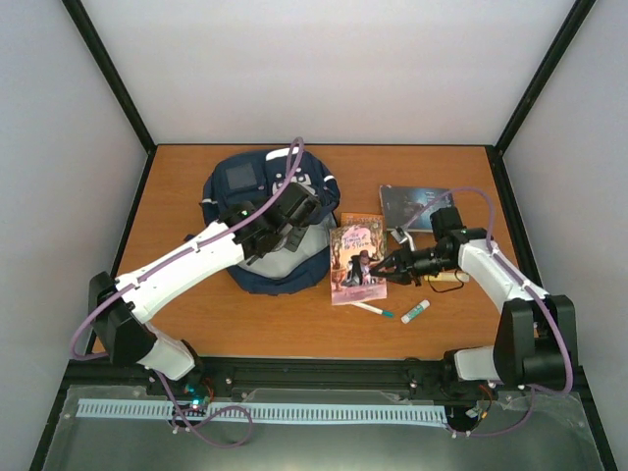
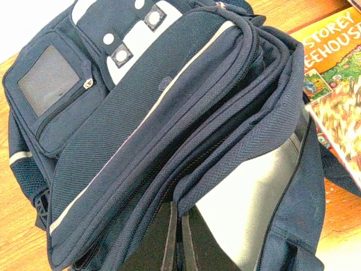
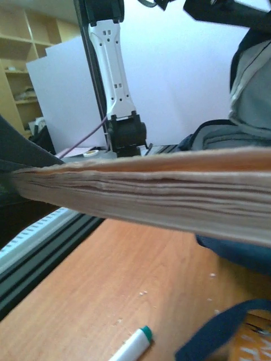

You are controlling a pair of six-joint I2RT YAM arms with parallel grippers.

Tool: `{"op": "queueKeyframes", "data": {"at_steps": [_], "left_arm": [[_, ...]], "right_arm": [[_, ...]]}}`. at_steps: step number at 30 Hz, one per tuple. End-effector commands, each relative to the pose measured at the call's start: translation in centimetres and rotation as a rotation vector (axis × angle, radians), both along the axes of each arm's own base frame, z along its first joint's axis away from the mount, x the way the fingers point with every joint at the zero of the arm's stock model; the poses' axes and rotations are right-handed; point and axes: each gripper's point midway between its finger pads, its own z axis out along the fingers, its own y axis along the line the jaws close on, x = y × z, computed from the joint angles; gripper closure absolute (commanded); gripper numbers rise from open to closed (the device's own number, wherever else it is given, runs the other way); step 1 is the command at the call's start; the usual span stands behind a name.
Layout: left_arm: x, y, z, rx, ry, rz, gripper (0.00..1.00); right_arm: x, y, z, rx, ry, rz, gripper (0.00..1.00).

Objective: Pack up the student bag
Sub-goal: Place the book in the student bag.

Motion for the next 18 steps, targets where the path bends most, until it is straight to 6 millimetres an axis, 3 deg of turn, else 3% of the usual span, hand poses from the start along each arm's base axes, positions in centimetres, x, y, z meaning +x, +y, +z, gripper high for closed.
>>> {"op": "queueKeyframes", "data": {"at_steps": [1,6,12,18], "left_arm": [[1.3,0.1,3.7,-0.094,-0.108,0.066,0.99],[1.1,0.0,3.8,-0.134,-0.108,0.077,0.99],[0.9,-0.1,3.9,-0.162,-0.104,0.082,0.99],[0.7,-0.1,5.6,-0.221,-0.128,0.087,0.99]], "right_arm": [[-1.2,1.2,0.3,0.026,0.022,0.026,0.97],[-1.6,2.9,0.3,0.035,0.021,0.095,0.97],[-2.9,6.2,0.6,0.054,-0.01,0.243,0.97],[-2.9,9.6,0.6,0.08,-0.012,0.362,0.97]]}}
